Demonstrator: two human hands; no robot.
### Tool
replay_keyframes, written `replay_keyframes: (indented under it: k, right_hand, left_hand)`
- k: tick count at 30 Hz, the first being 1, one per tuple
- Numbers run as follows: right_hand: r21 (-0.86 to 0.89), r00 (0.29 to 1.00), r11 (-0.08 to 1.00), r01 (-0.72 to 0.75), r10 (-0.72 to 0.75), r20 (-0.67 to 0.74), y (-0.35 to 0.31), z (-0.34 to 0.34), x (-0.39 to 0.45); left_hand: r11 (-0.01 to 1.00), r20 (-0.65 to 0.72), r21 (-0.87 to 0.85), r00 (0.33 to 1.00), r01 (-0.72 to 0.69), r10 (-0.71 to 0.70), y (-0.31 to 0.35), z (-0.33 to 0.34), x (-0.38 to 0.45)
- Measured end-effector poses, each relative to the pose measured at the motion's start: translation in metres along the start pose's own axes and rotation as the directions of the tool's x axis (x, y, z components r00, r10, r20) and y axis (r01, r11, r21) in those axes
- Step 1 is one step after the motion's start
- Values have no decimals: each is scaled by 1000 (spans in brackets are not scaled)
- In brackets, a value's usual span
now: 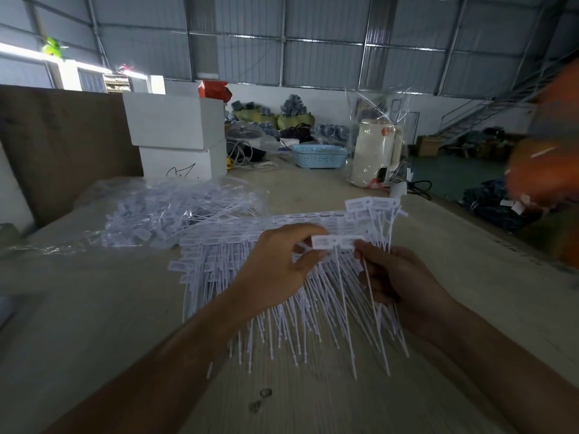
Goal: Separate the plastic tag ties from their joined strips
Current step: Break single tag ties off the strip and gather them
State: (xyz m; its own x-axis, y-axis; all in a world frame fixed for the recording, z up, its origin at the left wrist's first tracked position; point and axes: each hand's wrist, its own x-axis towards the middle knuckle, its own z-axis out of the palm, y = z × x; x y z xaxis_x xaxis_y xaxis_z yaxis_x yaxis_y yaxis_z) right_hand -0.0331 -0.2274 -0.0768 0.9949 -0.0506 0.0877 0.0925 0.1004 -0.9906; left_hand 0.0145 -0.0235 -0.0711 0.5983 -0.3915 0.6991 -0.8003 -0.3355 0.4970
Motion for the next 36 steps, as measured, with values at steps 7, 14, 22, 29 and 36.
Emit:
replay_keyframes:
  k: [7, 14, 22, 29, 36]
  right_hand:
    - [-101, 995, 993, 64, -72, -69, 4, -3, 1]
    - [-92, 991, 994, 56, -67, -117, 0, -1, -2]
    - [-115, 966, 964, 239, -248, -78, -1, 2, -7]
    - [-129, 949, 946, 298, -308, -66, -4, 5, -8]
    - [-179, 951, 942, 284, -301, -76, -2, 10, -11]
  left_hand:
    - [876, 99, 433, 977, -211, 187, -3, -6, -5]
    - [834, 159, 513, 977, -203, 140, 1, -6, -6]
    - [981, 138, -89, 977, 174, -161, 6, 6, -4]
    - [769, 249, -470, 901, 434, -356, 11, 12, -6]
    - [589, 296, -614, 845, 526, -446, 8, 10, -2]
